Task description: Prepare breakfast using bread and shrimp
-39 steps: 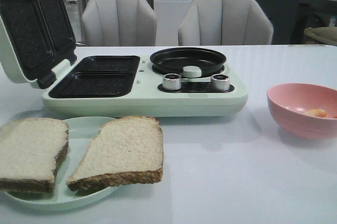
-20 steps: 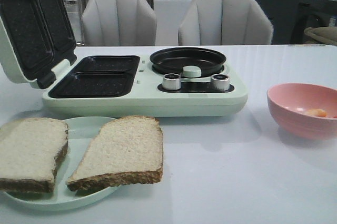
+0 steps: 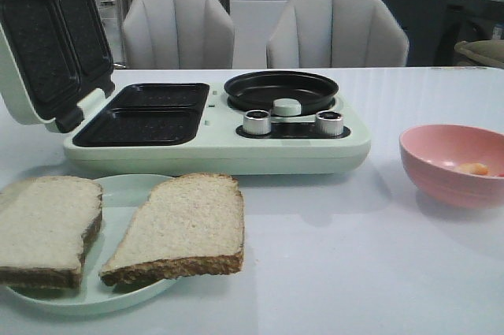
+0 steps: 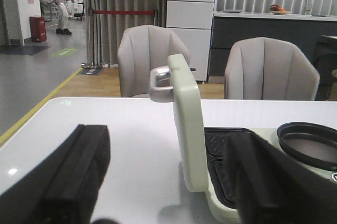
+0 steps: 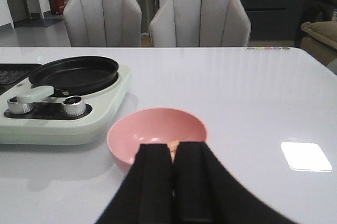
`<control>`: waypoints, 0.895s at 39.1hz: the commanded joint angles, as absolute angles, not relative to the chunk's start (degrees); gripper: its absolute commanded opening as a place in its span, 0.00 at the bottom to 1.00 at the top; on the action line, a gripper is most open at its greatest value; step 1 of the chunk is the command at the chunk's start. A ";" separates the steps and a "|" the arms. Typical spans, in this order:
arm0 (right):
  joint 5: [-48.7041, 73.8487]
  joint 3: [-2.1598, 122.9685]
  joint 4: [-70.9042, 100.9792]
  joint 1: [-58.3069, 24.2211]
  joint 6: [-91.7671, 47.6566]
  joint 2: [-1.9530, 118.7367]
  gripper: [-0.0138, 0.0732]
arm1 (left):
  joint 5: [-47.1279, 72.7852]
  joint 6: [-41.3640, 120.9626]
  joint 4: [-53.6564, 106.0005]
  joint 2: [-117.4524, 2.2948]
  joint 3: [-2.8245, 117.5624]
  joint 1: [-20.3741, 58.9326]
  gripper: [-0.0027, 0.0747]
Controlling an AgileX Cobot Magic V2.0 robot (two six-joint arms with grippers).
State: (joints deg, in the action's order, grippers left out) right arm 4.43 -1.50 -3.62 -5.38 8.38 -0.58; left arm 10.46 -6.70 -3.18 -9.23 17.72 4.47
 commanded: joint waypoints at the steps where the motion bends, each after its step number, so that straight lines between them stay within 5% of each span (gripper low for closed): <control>1: -0.40 -0.59 -3.71 -5.37 8.12 -1.84 0.32 | 6.62 -6.81 -5.05 -10.33 19.31 4.51 0.74; 13: -0.40 -0.59 -3.71 -5.37 8.12 -1.84 0.32 | 13.49 -1.06 -5.63 -10.33 19.04 6.42 0.74; 35: -0.40 -0.59 -3.71 -5.37 8.12 -1.84 0.32 | 27.59 2.36 -25.14 -13.84 19.04 24.75 0.74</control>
State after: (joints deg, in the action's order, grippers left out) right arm 4.43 -1.50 -3.62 -5.38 8.38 -0.58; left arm 30.71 2.42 -22.47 -11.18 17.55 22.50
